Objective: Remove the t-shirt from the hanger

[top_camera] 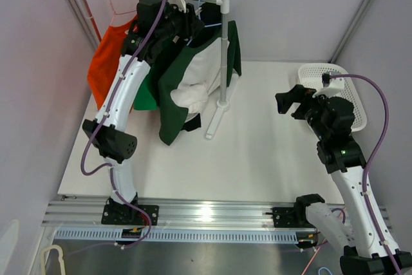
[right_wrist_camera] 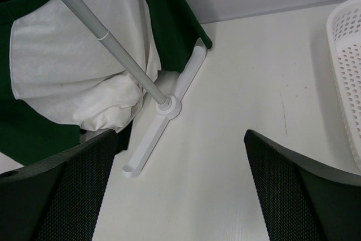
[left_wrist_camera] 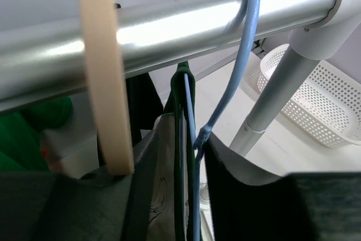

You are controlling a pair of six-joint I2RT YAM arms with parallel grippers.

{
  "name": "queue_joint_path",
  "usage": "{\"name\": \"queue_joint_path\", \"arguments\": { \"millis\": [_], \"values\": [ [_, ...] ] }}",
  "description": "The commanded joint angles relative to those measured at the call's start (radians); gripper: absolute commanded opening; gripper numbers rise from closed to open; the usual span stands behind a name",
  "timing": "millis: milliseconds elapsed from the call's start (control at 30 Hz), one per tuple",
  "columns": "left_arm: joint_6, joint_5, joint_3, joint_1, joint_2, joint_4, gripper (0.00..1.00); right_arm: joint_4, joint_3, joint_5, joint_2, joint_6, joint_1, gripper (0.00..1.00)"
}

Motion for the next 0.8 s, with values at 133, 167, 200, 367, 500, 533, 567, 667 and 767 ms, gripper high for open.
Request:
{"name": "queue_joint_path", "arguments": {
  "millis": [133,167,200,367,500,533,567,667,767],
  "values": [
    [-0.001,0.041,0.043,-0.014,0.036,0.031,0.23,0.029,0.037,0.015,0.003,-0.014,-0.01,0.99],
    [-0.002,0.044,0.041,-0.015,0.037,0.029,0.21,0.026,0.037,0.015,0.0,-0.016,-0.007,0.99],
    [0.001,0.051,0.043,-0.017,0.039,0.028,0.2,0.028,0.037,0.016,0.0,-0.016,-0.01,0.99],
    [0.015,0.058,0.04,-0.02,0.039,0.022,0.01,0.026,0.035,0.012,0.005,-0.013,-0.013,0.99],
    [0.008,0.004,0.038,-0.021,0.031,0.023,0.08,0.025,0.037,0.006,0.006,-0.013,-0.013,0.99],
    [0.01,-0.017,0.038,-0.021,0.022,0.026,0.18,0.022,0.037,0.007,0.006,-0.013,-0.012,0.99],
    [0.013,-0.025,0.041,-0.021,0.019,0.026,0.13,0.023,0.037,0.007,0.005,-0.014,-0.012,1.0],
    [0.042,-0.021,0.04,-0.021,0.001,0.022,0.01,0.023,0.037,0.01,0.005,-0.014,-0.013,0.99],
    [0.039,-0.053,0.044,-0.02,-0.015,0.023,0.01,0.022,0.035,0.009,0.006,-0.014,-0.015,1.0]
  ]
}}
